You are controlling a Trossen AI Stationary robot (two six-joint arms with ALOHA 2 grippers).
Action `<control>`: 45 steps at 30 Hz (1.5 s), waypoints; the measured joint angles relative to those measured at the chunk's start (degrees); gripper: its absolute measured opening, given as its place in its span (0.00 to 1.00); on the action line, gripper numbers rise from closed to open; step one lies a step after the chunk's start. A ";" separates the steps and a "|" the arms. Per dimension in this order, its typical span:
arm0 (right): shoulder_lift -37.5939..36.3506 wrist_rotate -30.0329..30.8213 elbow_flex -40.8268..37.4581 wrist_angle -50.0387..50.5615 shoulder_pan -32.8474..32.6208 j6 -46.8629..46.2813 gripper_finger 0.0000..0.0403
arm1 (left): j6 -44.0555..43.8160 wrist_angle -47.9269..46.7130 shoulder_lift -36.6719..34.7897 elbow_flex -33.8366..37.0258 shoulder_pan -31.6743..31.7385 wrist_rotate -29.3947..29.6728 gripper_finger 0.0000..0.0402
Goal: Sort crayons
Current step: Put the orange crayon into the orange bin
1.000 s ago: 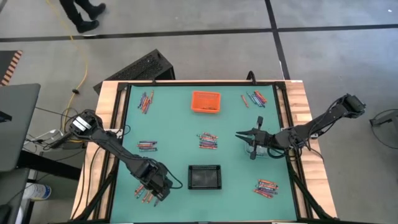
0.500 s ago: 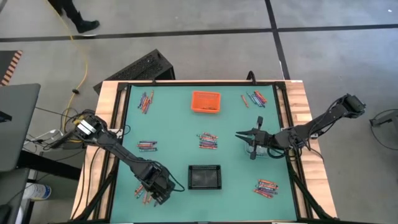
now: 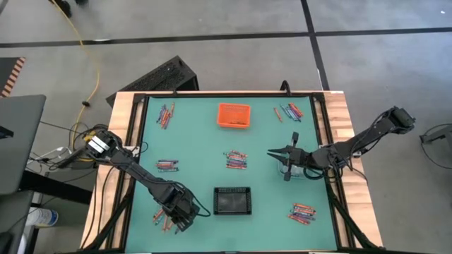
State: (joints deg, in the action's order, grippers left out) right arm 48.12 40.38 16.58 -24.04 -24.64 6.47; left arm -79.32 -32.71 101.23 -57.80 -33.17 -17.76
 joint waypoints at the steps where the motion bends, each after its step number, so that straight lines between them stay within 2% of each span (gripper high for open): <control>1: -0.01 0.01 0.00 0.01 0.00 0.00 0.12 | 0.44 0.00 0.00 0.00 0.00 0.25 0.22; 7: -0.02 0.02 0.00 0.00 0.00 0.04 0.12 | 2.34 -0.09 0.48 -0.06 -0.04 1.69 0.16; 12: 0.00 0.02 0.00 0.01 0.00 0.04 0.12 | 3.90 -0.37 3.14 -0.35 0.15 -0.42 0.13; 22: 0.00 0.04 0.00 -0.02 0.00 0.01 0.12 | 7.74 -1.29 3.54 -0.76 0.90 -0.40 0.02; 29: 0.00 0.04 0.00 -0.04 0.00 -0.01 0.12 | 13.51 -3.15 1.46 -0.53 3.47 -0.16 0.02; 34: 0.00 0.04 0.00 -0.22 0.00 -0.03 0.12 | 18.97 -4.02 -4.57 -0.37 8.48 10.32 0.02; 38: -0.01 0.07 0.00 -0.32 0.00 -0.01 0.12 | 26.16 -3.22 -10.74 -0.41 13.61 12.45 0.02; 43: 0.00 0.07 0.00 -0.45 0.00 -0.03 0.12 | 38.09 -1.78 -17.75 -0.46 25.46 21.48 0.02; 45: -0.02 0.07 0.00 -0.61 0.00 -0.05 0.12 | 42.98 1.69 -18.97 -0.52 31.52 21.83 0.02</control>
State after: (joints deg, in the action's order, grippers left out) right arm 48.10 40.45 16.58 -24.64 -24.64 6.42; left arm -36.35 -31.02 82.26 -58.33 -1.64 4.06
